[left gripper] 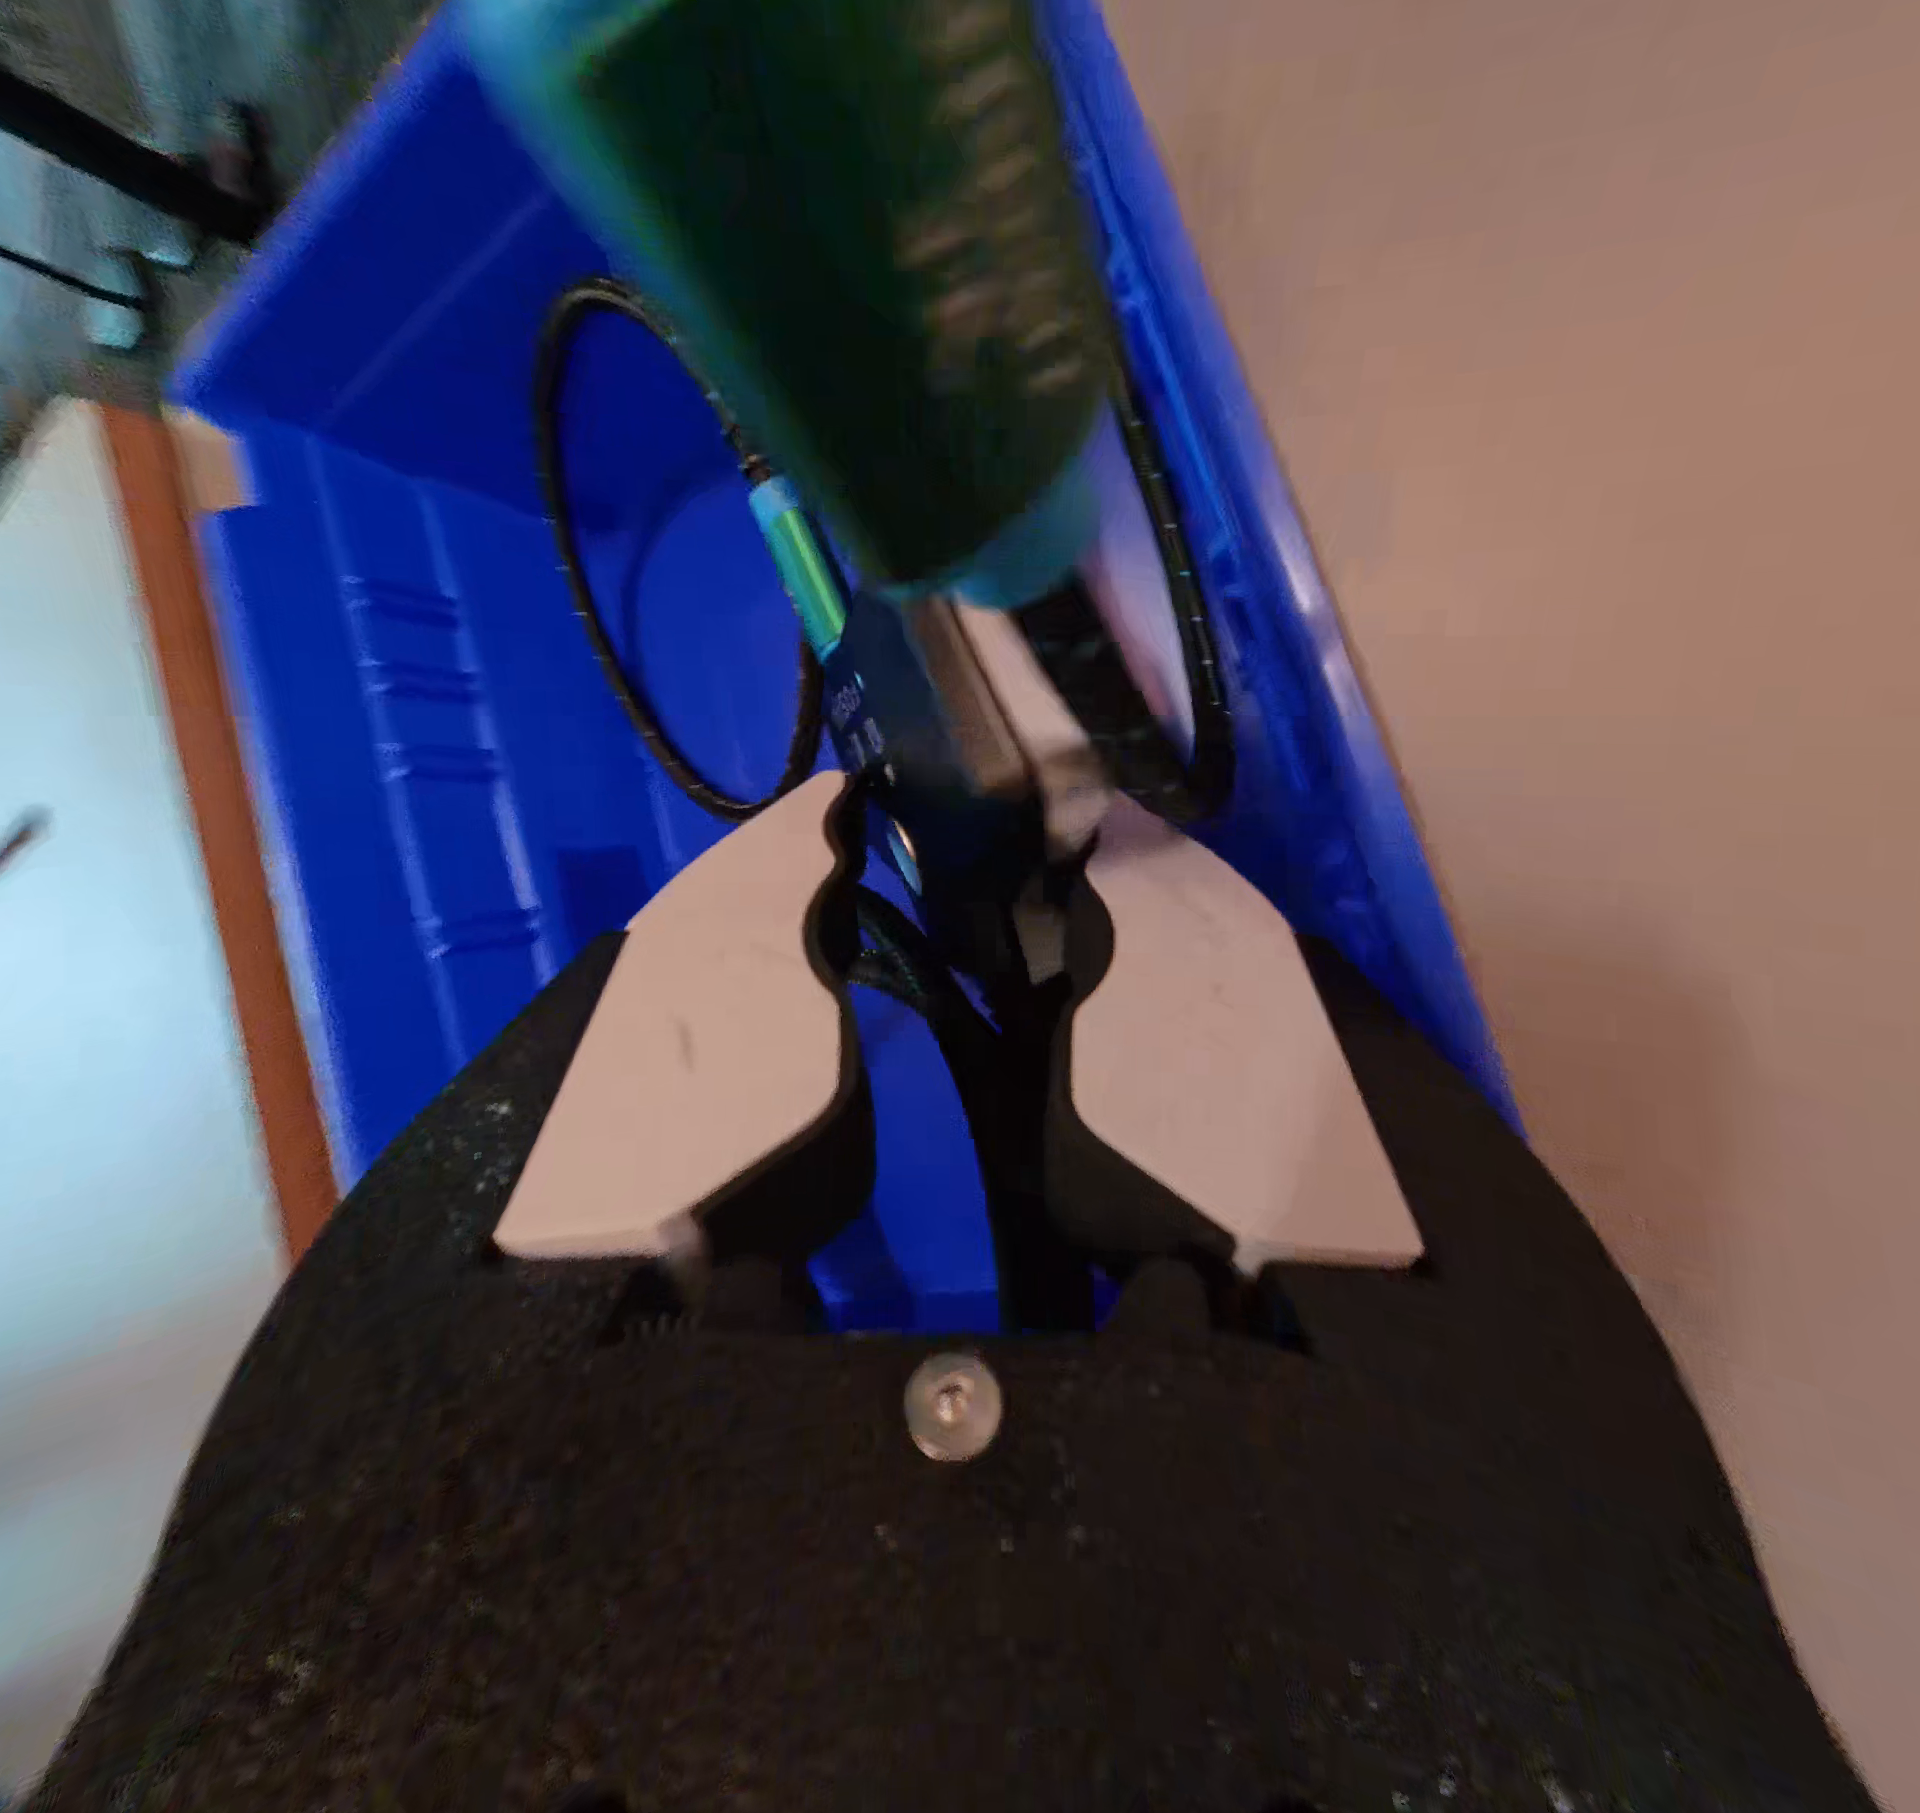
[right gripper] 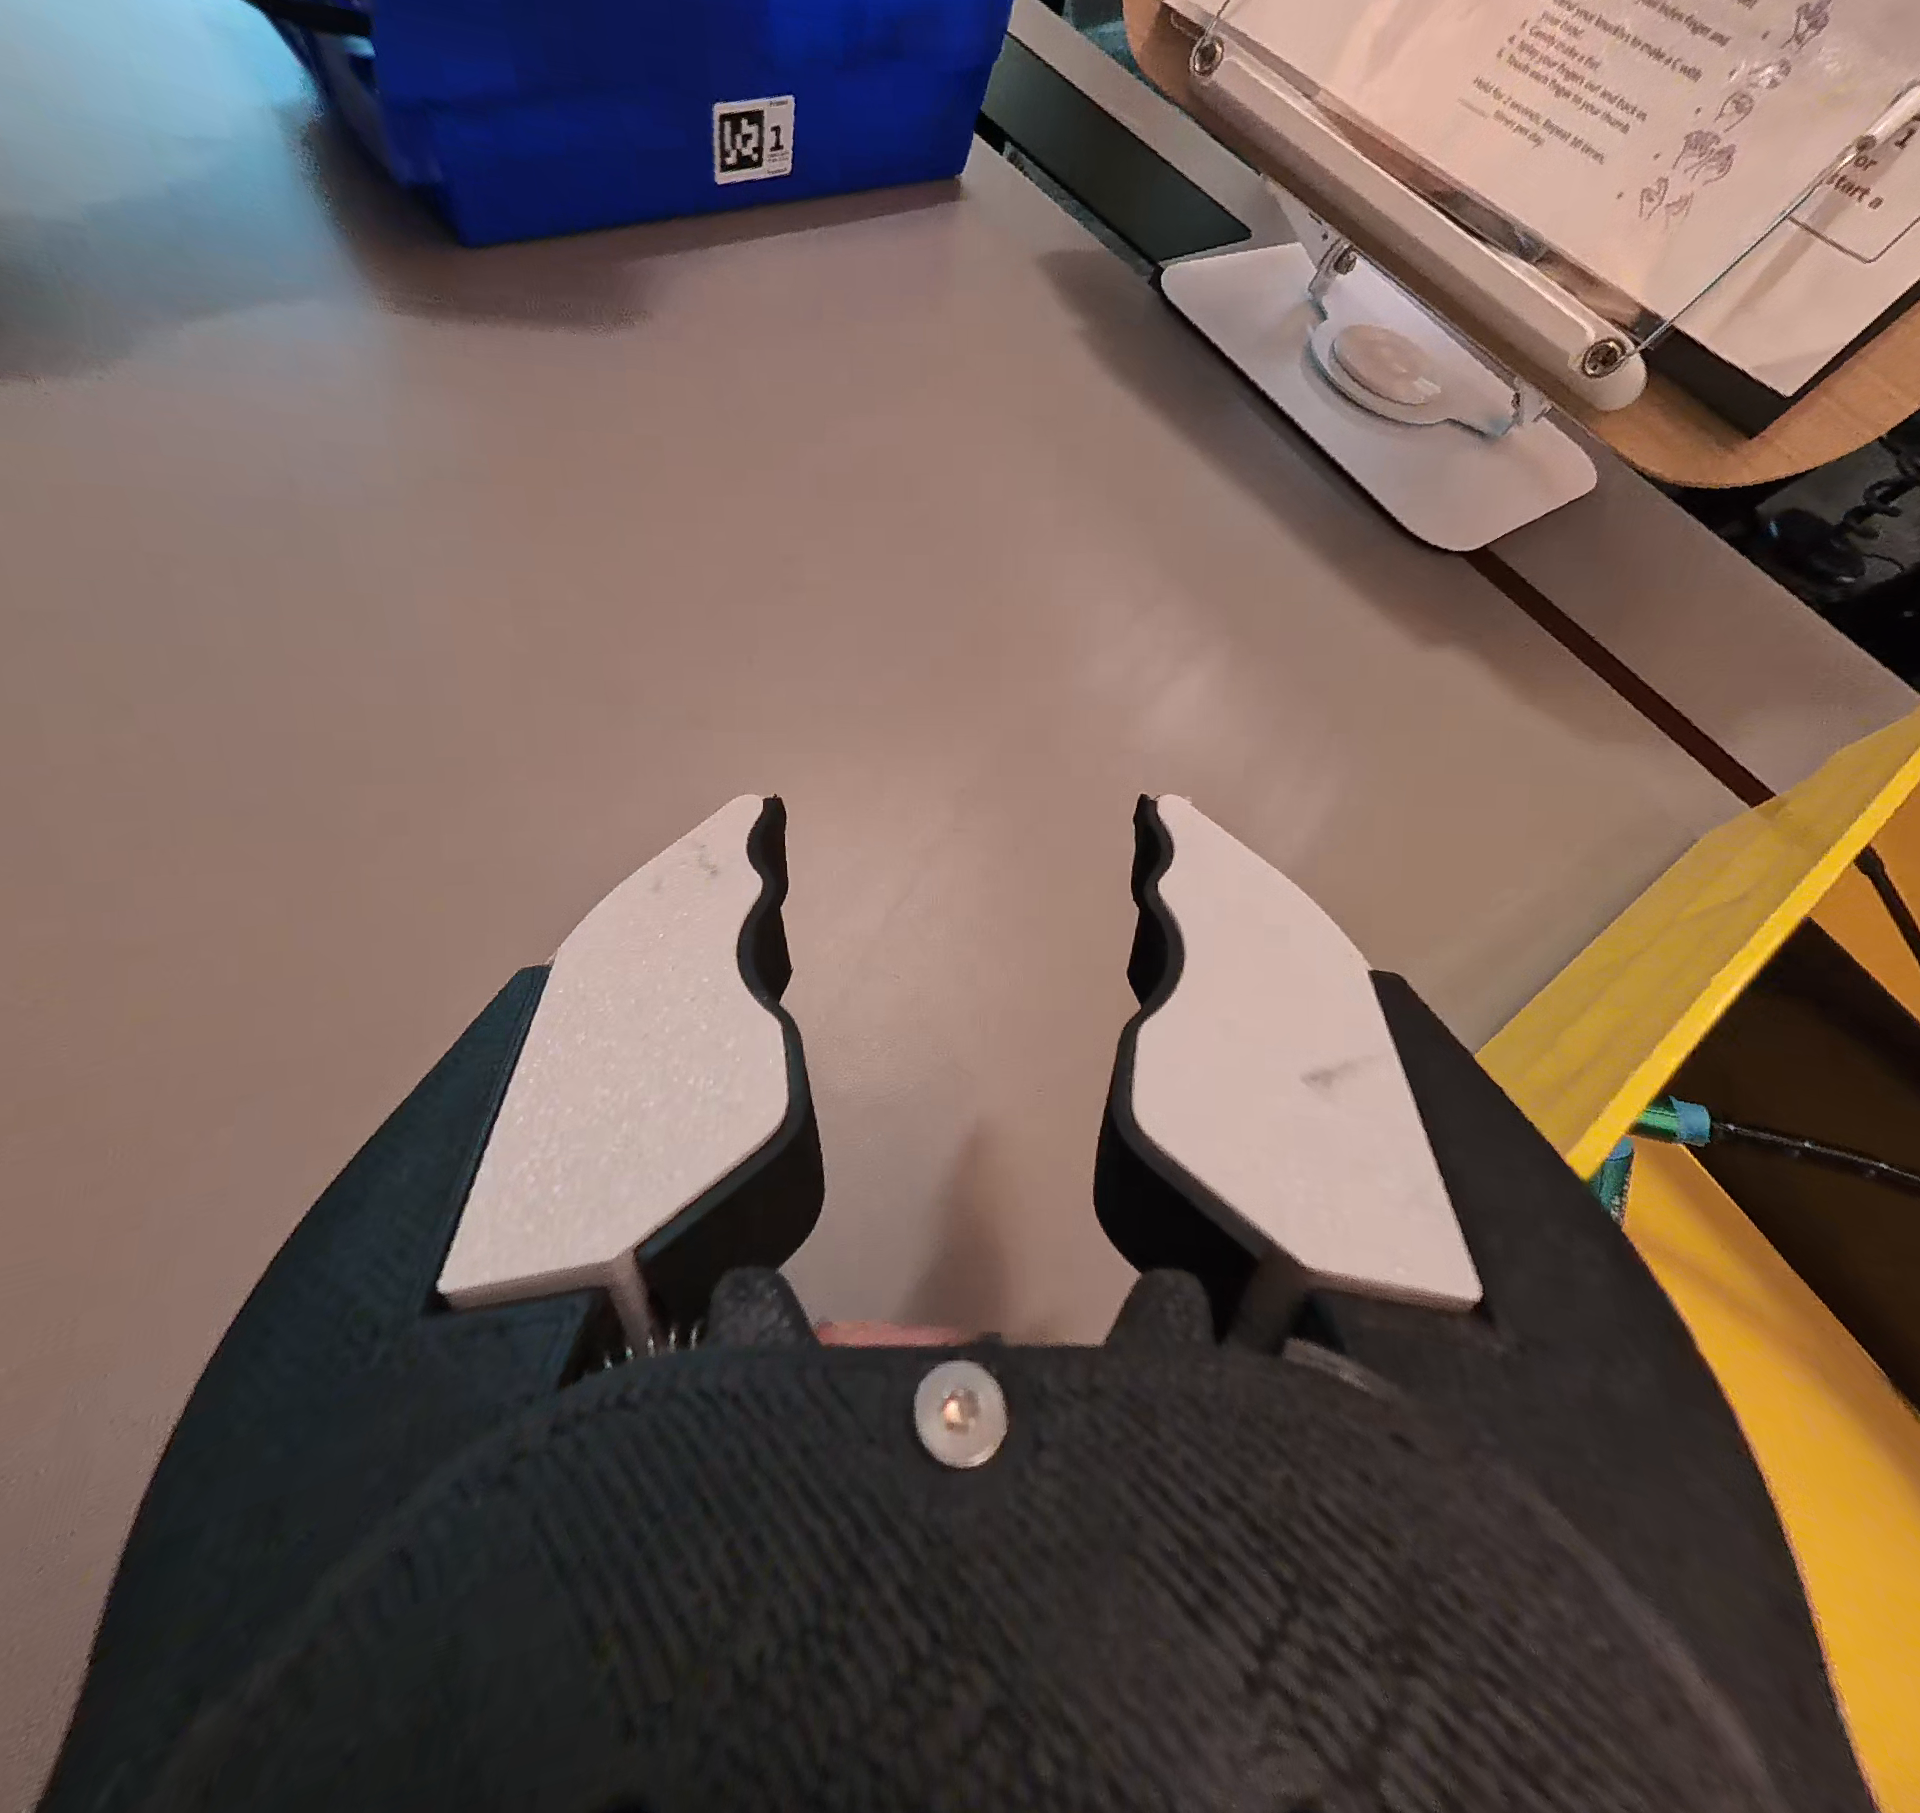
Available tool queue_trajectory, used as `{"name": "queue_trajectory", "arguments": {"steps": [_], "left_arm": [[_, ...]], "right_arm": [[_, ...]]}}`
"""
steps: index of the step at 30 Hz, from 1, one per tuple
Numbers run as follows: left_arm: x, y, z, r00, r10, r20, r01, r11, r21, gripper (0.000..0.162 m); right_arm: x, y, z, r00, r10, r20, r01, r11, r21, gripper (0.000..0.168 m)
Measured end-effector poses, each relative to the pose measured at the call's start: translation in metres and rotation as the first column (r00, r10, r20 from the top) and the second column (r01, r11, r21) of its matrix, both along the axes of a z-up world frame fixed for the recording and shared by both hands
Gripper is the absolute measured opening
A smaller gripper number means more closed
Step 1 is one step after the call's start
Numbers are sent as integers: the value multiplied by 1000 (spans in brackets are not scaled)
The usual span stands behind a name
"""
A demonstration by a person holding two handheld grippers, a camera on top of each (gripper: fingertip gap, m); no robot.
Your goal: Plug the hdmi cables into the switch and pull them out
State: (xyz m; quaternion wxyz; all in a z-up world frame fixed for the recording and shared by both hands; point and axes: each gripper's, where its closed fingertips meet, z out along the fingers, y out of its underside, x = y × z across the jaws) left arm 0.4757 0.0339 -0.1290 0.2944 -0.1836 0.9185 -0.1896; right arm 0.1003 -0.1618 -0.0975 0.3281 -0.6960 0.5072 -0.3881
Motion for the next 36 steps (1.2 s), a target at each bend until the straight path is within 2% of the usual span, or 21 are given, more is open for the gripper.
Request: {"name": "queue_trajectory", "arguments": {"steps": [2, 6, 9, 12, 14, 17, 19, 21, 23, 25, 27, 32, 34, 36], "left_arm": [[2, 4, 16, 990, 0, 140, -4, 1000, 25, 29], [-4, 5, 83, 918, -13, 395, 16, 1000, -4, 22], [-14, 1, 144, 817, -13, 577, 60, 996, -61, 22], [-43, -10, 201, 711, -33, 702, 185, 973, -141, 22], [-75, -21, 234, 602, -73, 795, 309, 939, -148, 22], [-138, -39, 267, 339, -164, 926, 449, 894, -6, 22], [-182, -52, 275, 155, -233, 960, 488, 863, 131, 22], [-223, -67, 273, 14, -287, 958, 522, 819, 238, 22], [-258, -81, 261, -84, -343, 936, 547, 769, 331, 22], [-287, -93, 248, -168, -395, 903, 551, 722, 418, 22], [-311, -102, 237, -251, -434, 865, 539, 680, 497, 22], [-359, -119, 227, -420, -490, 764, 452, 618, 644, 22], [-372, -124, 227, -456, -491, 742, 431, 609, 667, 22], [-382, -131, 223, -461, -498, 735, 441, 590, 676, 22]], "right_arm": [[-1, 0, 2, 1000, 0, 10, 0, 1000, -3, 64], [-3, -6, 5, 1000, -16, 25, 16, 1000, 9, 64], [-2, -8, 8, 999, -31, 40, 29, 999, 45, 64], [-1, -4, 18, 996, -35, 86, 27, 996, 88, 64], [0, 7, 34, 988, -9, 156, -17, 985, 170, 64], [2, 31, 68, 951, 19, 307, -137, 919, 370, 71], [1, 51, 93, 909, 39, 416, -262, 827, 497, 82], [-2, 66, 117, 863, 29, 504, -380, 695, 611, 84], [-7, 78, 137, 820, 15, 572, -485, 546, 683, 81], [-13, 88, 148, 790, 23, 613, -559, 437, 705, 73], [-15, 94, 153, 781, 33, 624, -585, 389, 712, 71], [-25, 98, 169, 749, 17, 662, -627, 340, 701, 70], [-26, 93, 170, 754, -3, 657, -619, 333, 711, 68], [-24, 86, 167, 765, -29, 643, -601, 324, 730, 64]]}}
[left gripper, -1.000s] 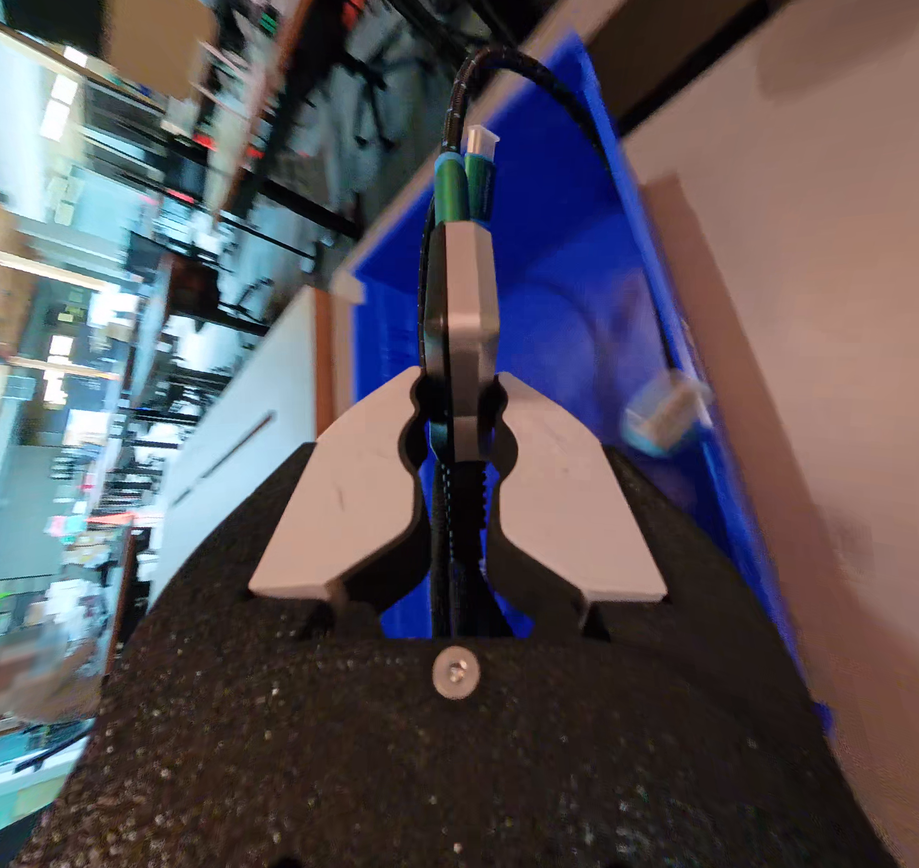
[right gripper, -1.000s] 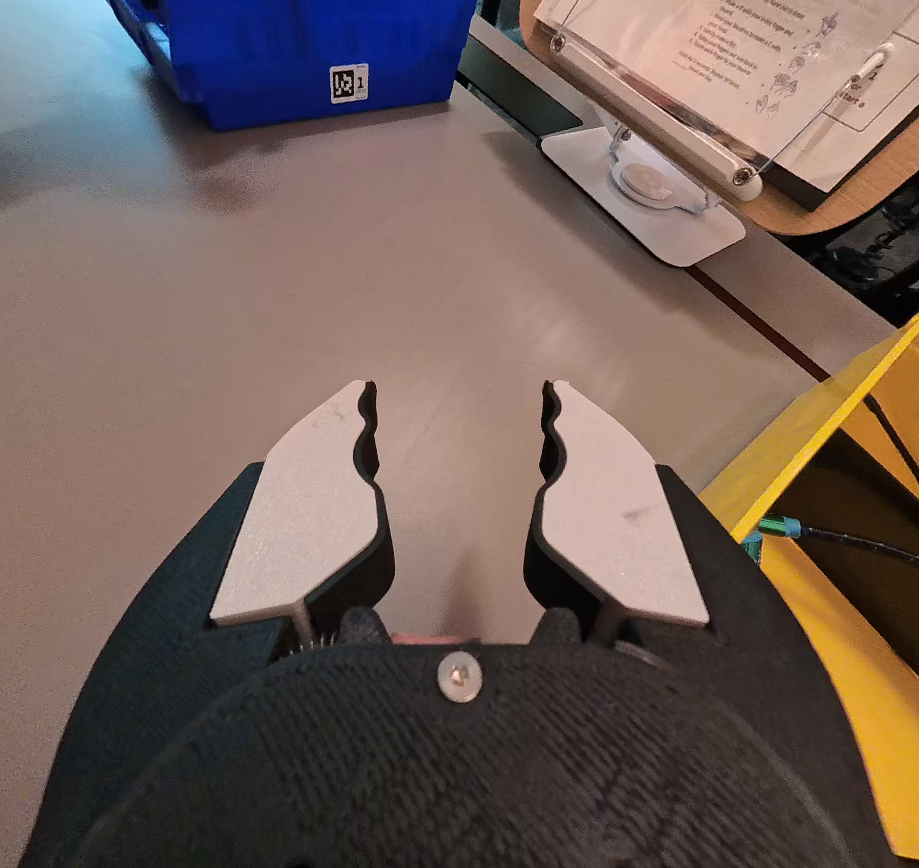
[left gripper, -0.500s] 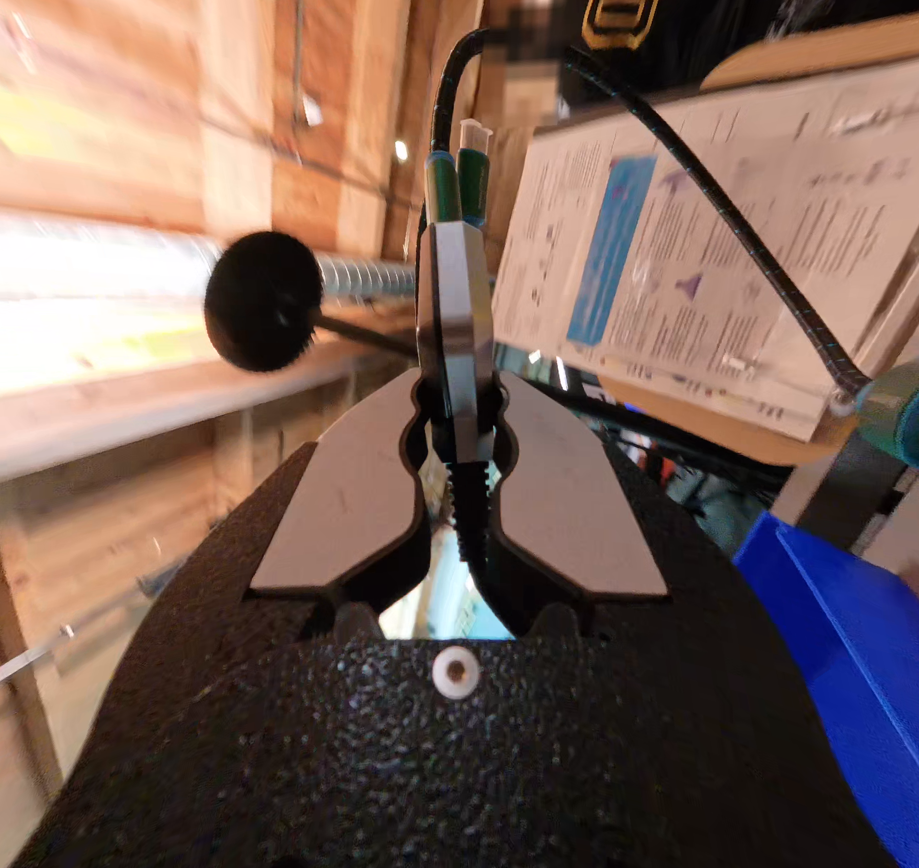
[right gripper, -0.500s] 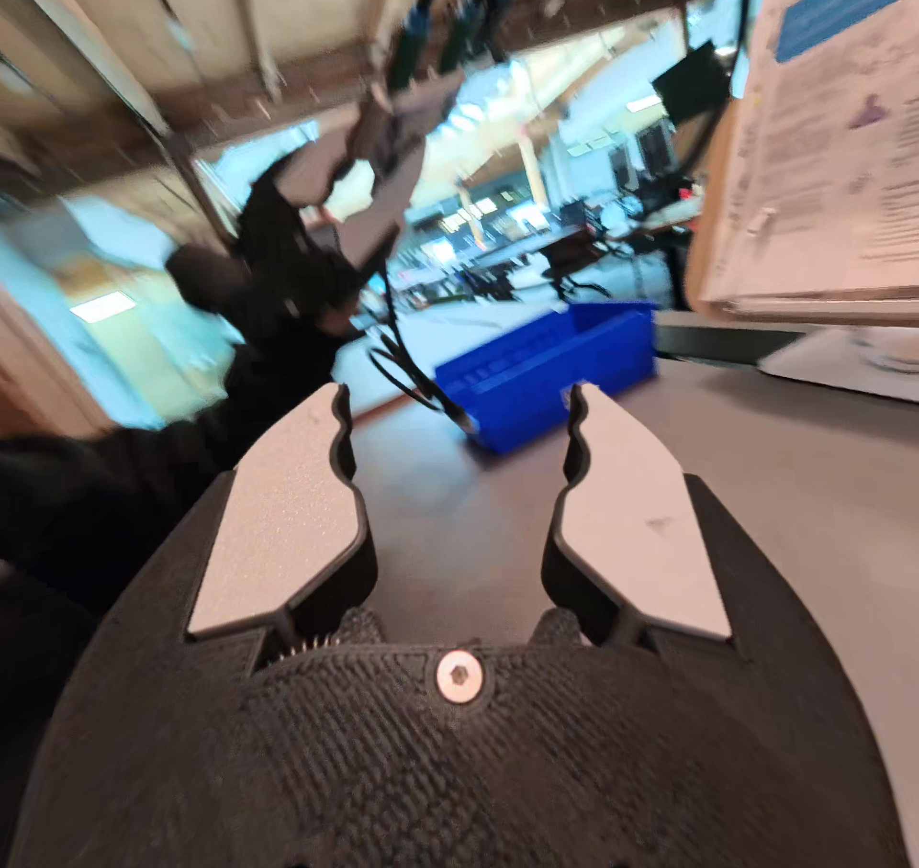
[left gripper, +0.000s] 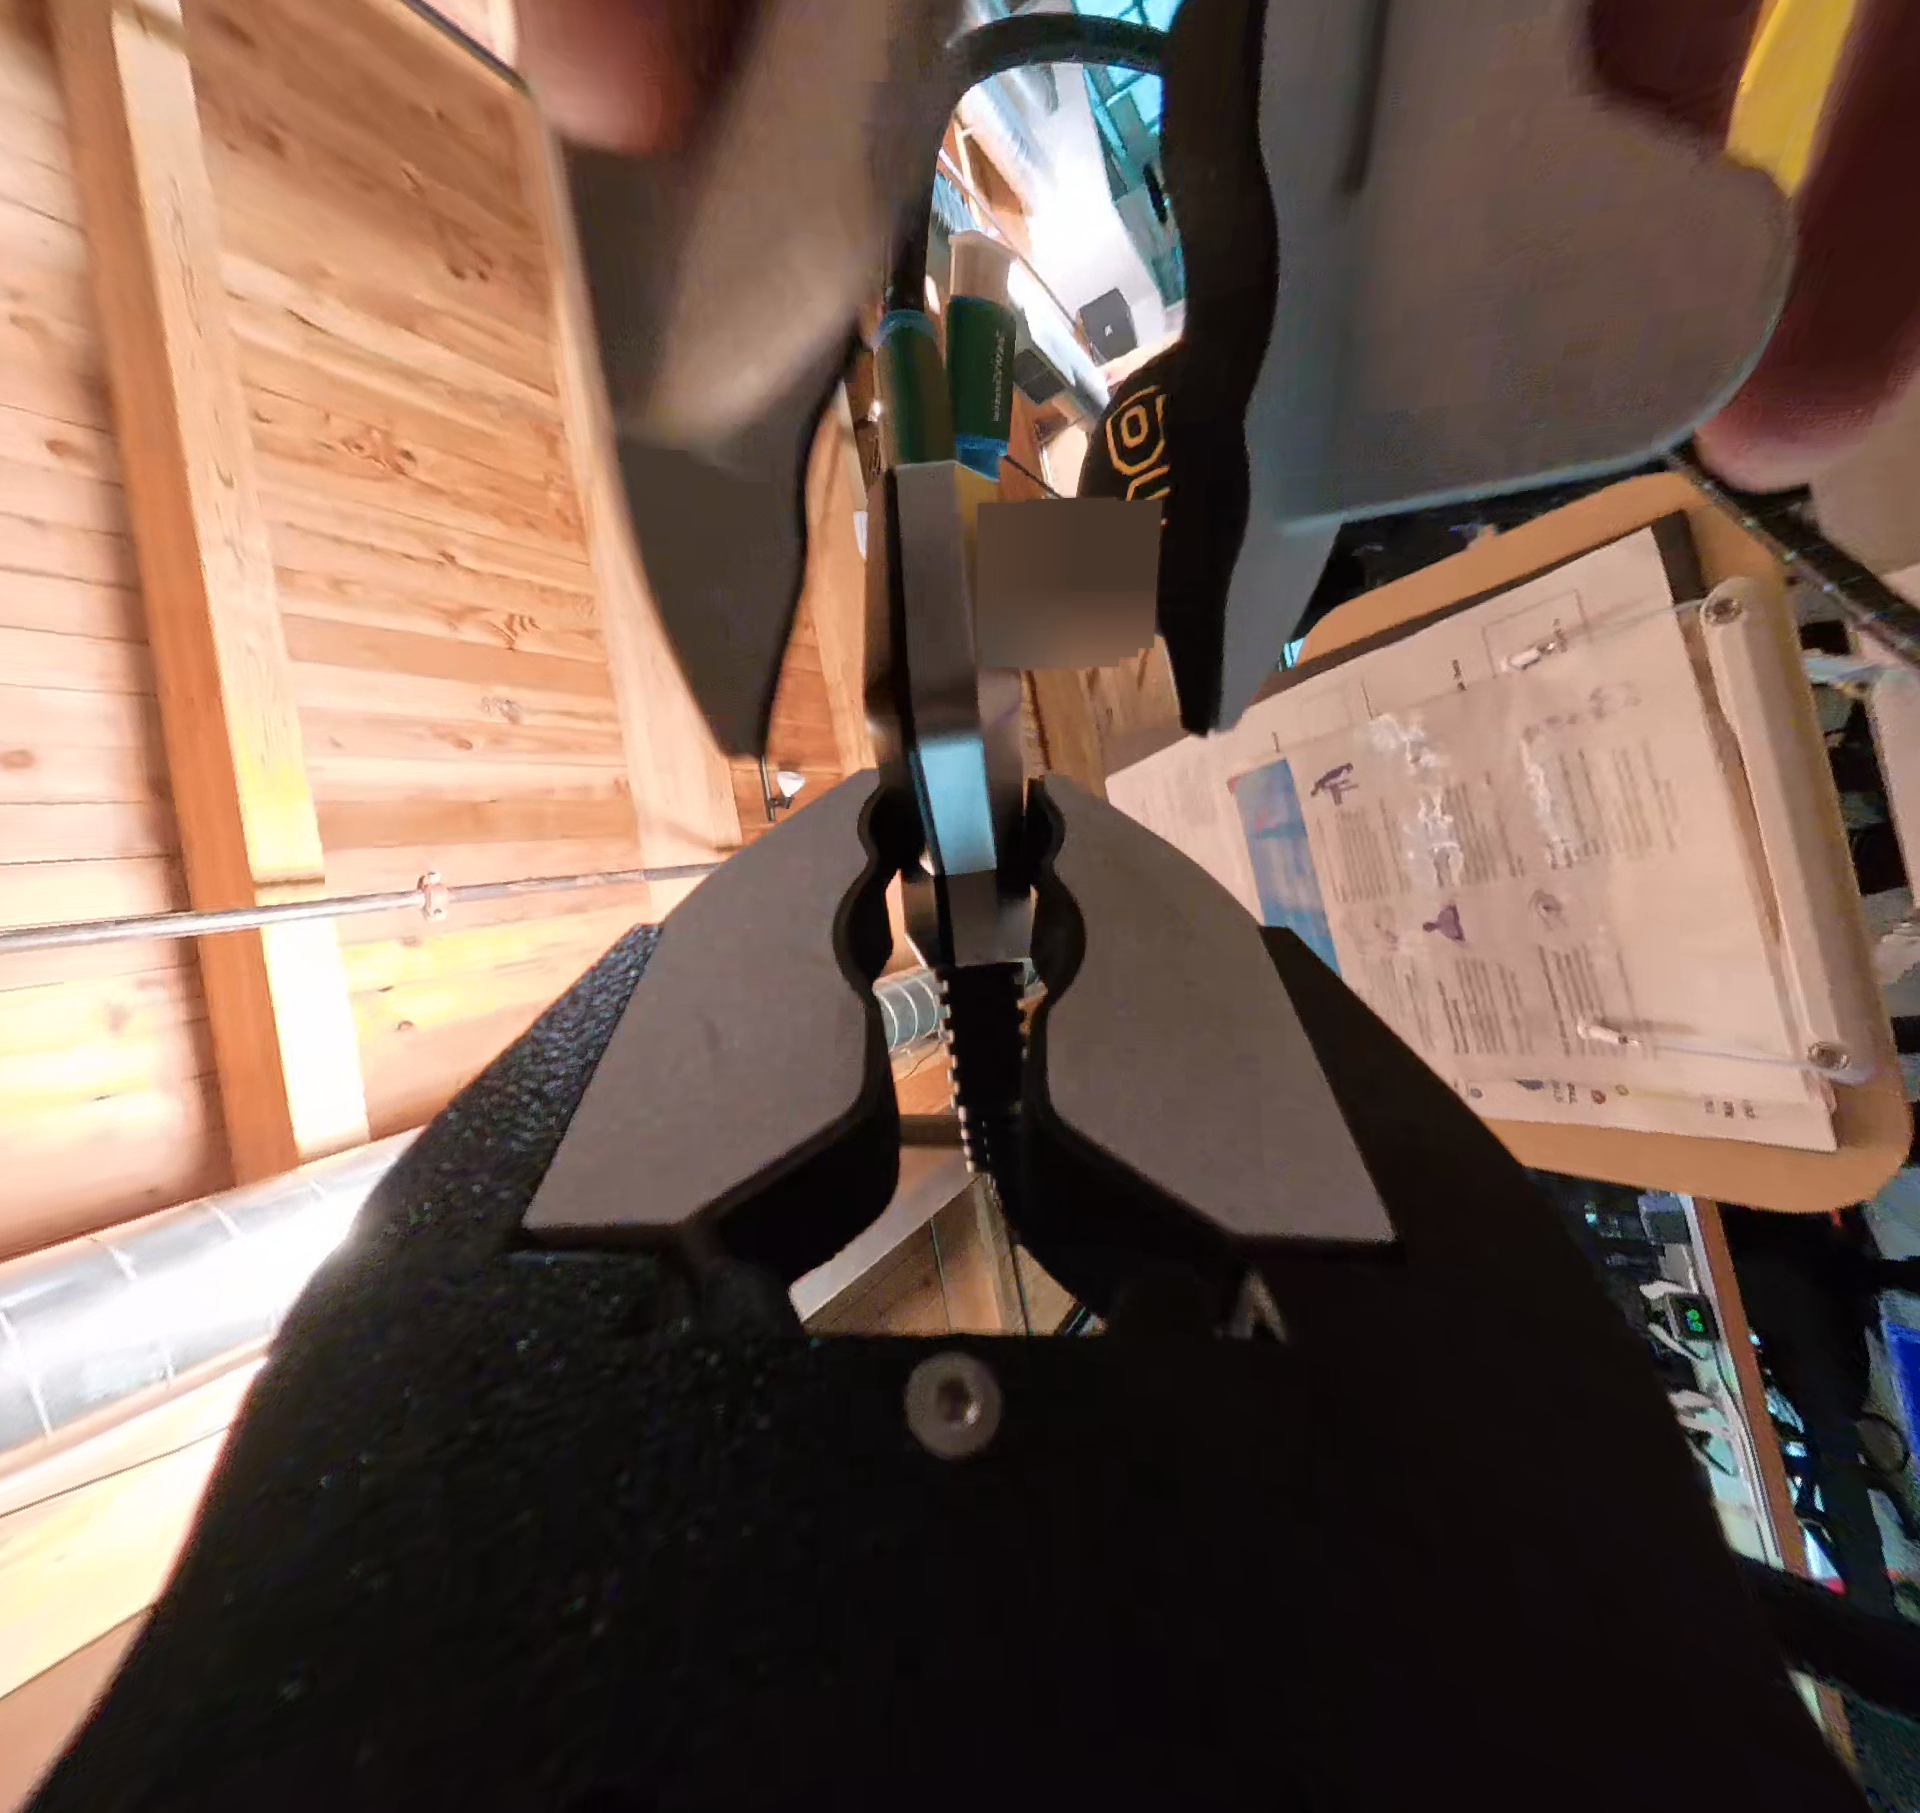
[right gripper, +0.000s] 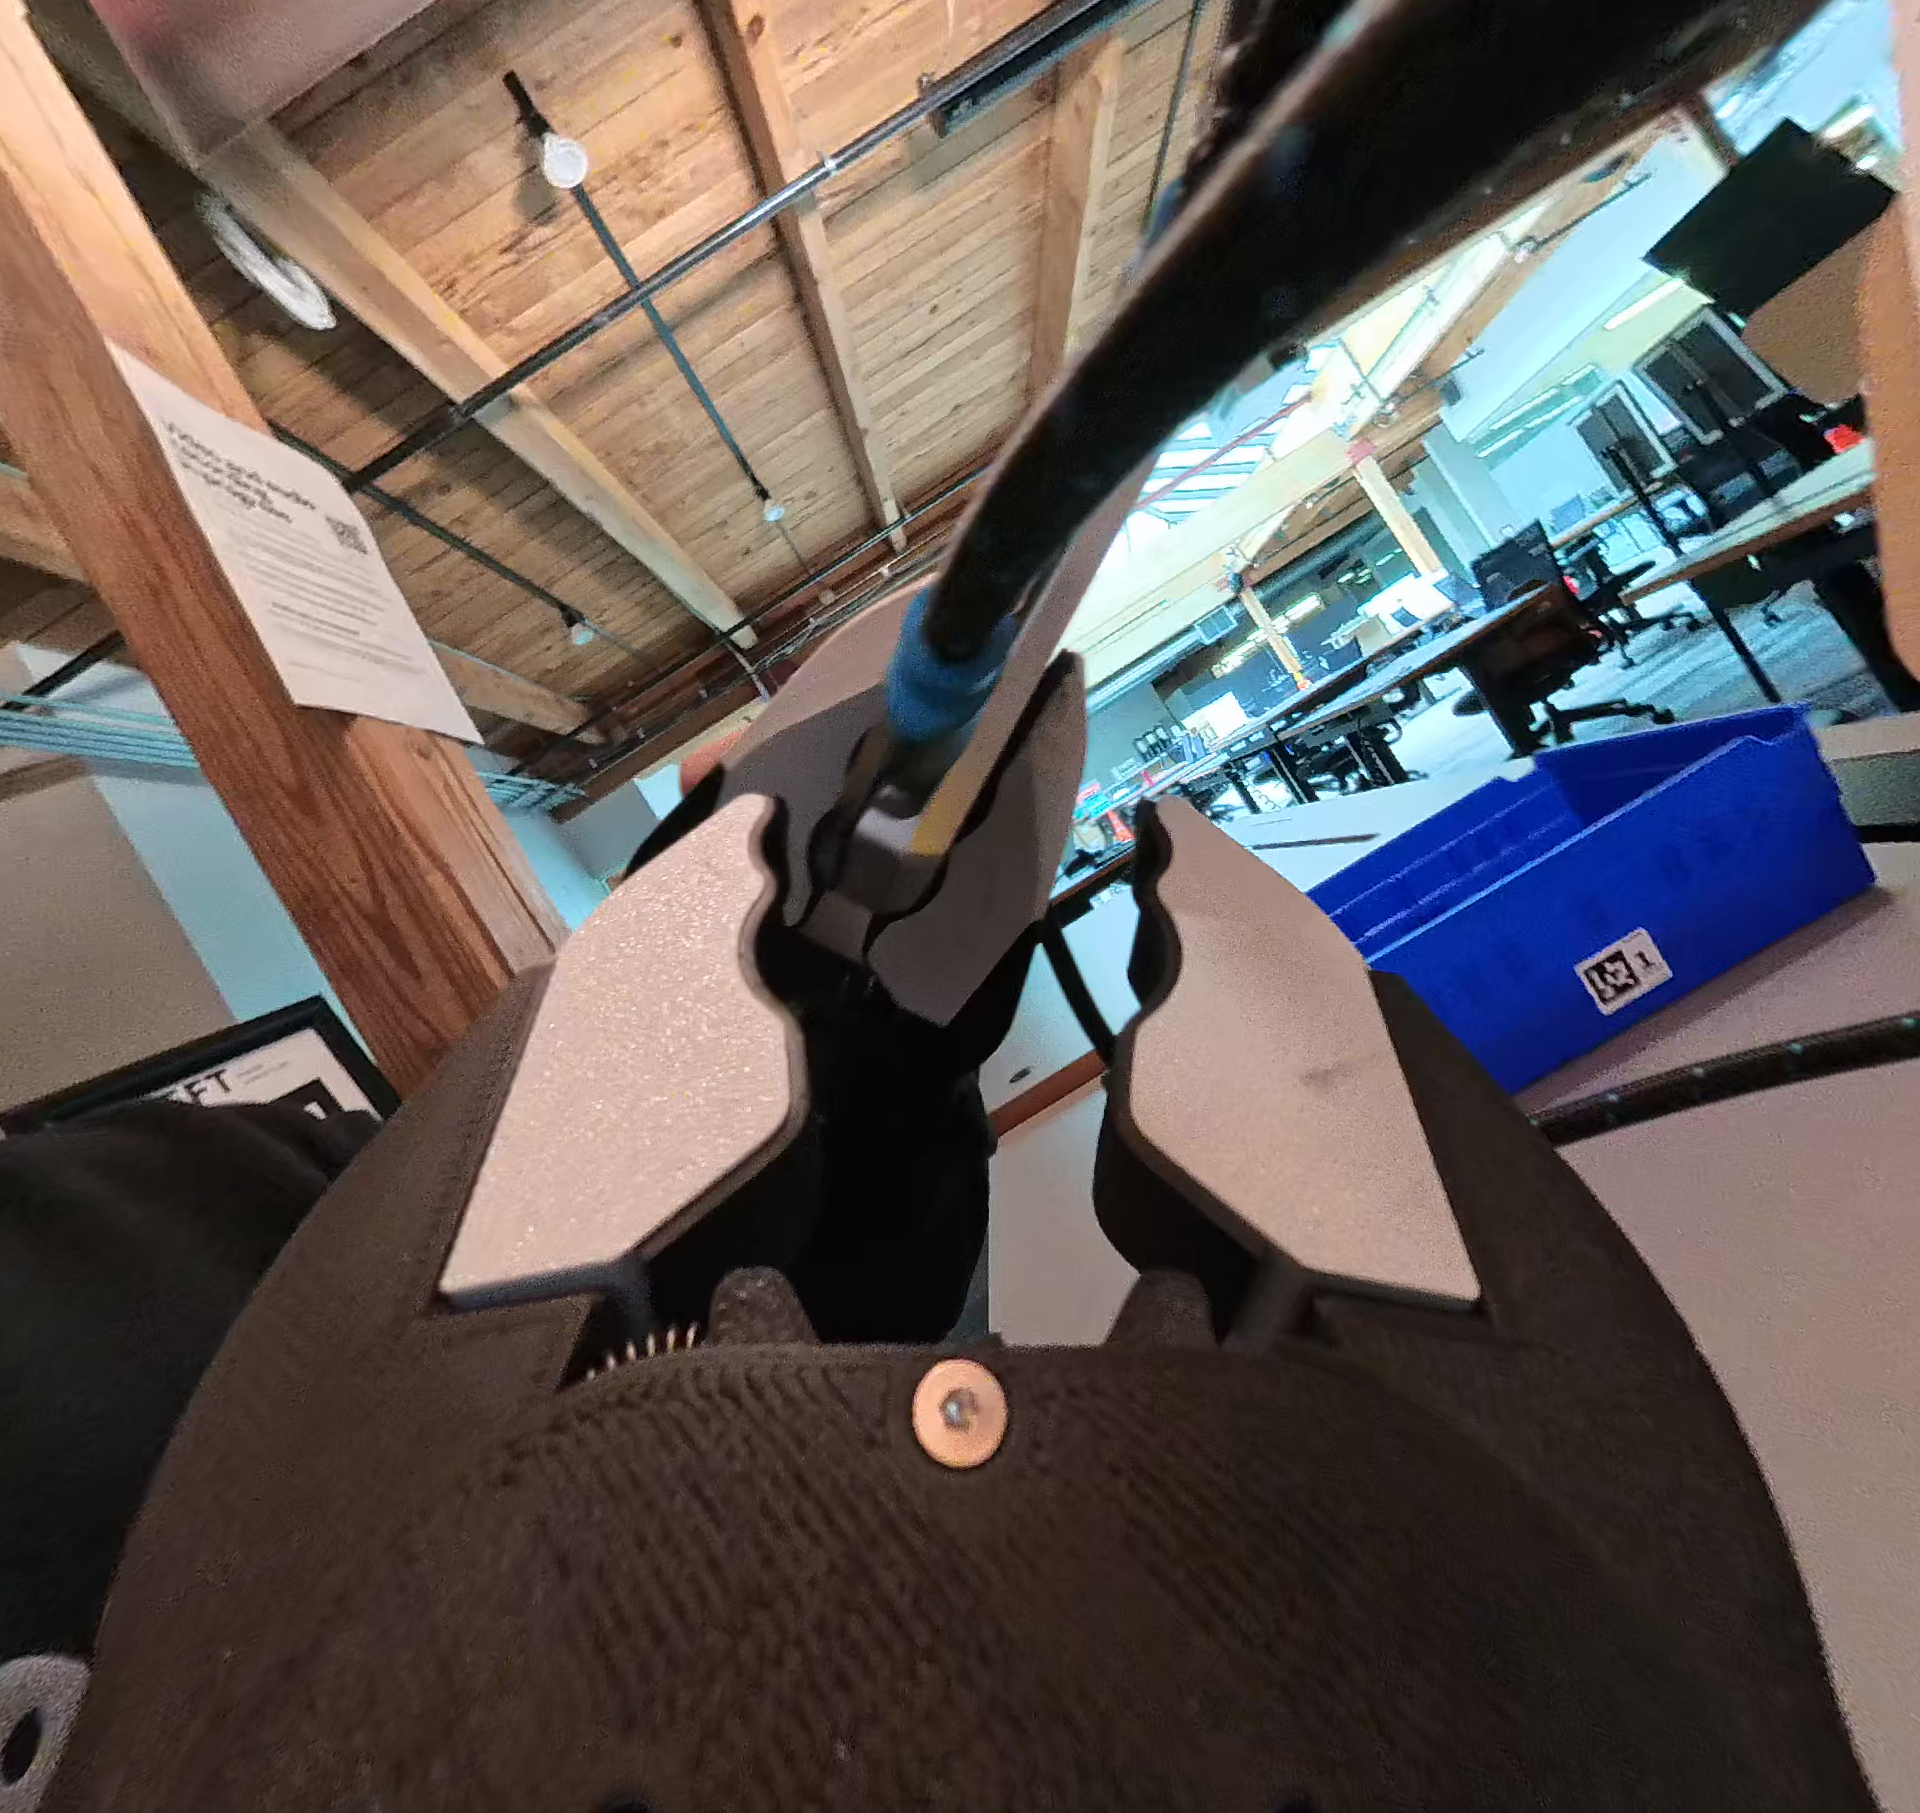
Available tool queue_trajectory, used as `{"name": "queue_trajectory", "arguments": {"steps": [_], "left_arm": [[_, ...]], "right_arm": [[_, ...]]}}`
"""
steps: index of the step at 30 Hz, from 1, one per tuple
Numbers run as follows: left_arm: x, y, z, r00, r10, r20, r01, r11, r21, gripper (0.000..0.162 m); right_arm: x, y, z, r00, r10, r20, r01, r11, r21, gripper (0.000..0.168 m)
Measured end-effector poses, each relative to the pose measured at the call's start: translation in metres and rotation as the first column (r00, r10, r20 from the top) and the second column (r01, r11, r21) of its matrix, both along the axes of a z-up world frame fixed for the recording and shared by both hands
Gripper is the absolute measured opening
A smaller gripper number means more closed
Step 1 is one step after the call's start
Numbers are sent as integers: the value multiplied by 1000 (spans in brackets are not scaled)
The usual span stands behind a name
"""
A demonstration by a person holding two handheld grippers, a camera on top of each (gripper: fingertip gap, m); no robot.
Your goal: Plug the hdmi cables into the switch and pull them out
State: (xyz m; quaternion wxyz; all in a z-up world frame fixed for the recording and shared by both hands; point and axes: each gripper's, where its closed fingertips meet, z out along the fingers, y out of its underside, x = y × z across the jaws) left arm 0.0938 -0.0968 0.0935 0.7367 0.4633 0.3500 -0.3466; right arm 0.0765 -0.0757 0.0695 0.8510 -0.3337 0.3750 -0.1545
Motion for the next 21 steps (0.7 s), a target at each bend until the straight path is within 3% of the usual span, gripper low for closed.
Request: {"name": "queue_trajectory", "arguments": {"steps": [4, 10, 14, 16, 18, 19, 21], "left_arm": [[-1, -12, -22, 999, -12, -46, 14, 999, 49, 22], [14, -17, -54, 993, 7, -119, 8, 993, 121, 22], [21, -15, -68, 936, 17, -351, 52, 981, 186, 32], [19, -8, -67, 852, -7, -524, 114, 978, 173, 48], [18, 1, -66, 728, -23, -685, 168, 975, 146, 52], [19, 4, -64, 638, -39, -769, 191, 975, 109, 52], [18, 11, -67, 377, -66, -924, 262, 964, 38, 51]], "right_arm": [[3, -16, -7, 1000, 4, -12, -3, 997, 79, 41], [20, -25, -39, 990, 39, -136, -30, 997, 68, 29], [26, -35, -45, 989, 102, -112, -76, 974, 215, 25], [27, -45, -48, 990, 90, -106, -61, 966, 250, 24], [26, -55, -50, 992, 66, -104, -37, 965, 258, 24], [25, -59, -50, 993, 54, -104, -25, 964, 263, 24], [25, -62, -51, 993, 35, -109, -6, 965, 261, 23]]}}
